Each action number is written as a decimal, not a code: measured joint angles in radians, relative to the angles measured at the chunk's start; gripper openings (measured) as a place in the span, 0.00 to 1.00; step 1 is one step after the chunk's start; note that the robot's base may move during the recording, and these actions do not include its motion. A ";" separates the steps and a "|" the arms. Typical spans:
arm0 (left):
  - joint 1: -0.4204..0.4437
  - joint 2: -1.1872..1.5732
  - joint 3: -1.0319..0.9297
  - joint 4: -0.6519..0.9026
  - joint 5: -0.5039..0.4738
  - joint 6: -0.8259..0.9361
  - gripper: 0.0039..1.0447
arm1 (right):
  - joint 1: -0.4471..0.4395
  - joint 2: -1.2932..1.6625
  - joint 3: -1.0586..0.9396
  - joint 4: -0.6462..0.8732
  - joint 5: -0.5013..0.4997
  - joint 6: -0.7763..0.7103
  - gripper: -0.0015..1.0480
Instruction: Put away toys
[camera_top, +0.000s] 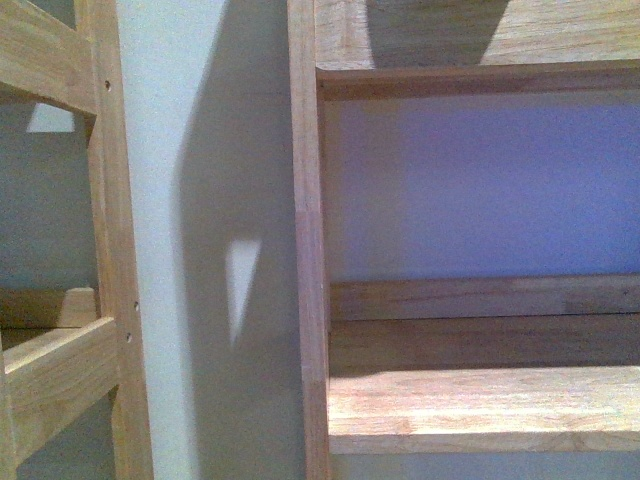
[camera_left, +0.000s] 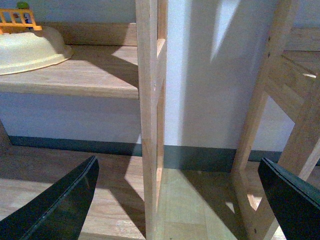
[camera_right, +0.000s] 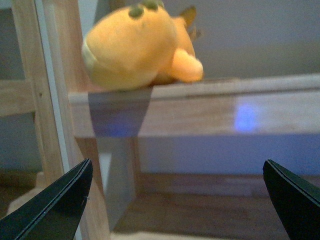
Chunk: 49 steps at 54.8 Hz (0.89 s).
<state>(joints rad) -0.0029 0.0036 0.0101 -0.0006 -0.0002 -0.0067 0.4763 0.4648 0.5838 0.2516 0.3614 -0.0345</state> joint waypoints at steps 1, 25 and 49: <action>0.000 0.000 0.000 0.000 0.000 0.000 0.95 | -0.001 -0.019 -0.024 -0.006 0.006 0.004 1.00; 0.000 0.000 0.000 0.000 0.000 0.000 0.95 | -0.009 -0.222 -0.365 -0.227 0.079 0.041 0.78; 0.000 0.000 0.000 0.000 0.000 0.000 0.95 | -0.315 -0.365 -0.486 -0.255 -0.216 0.040 0.18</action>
<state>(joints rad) -0.0029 0.0036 0.0101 -0.0006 -0.0006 -0.0067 0.1612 0.0994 0.0982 -0.0032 0.1452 0.0051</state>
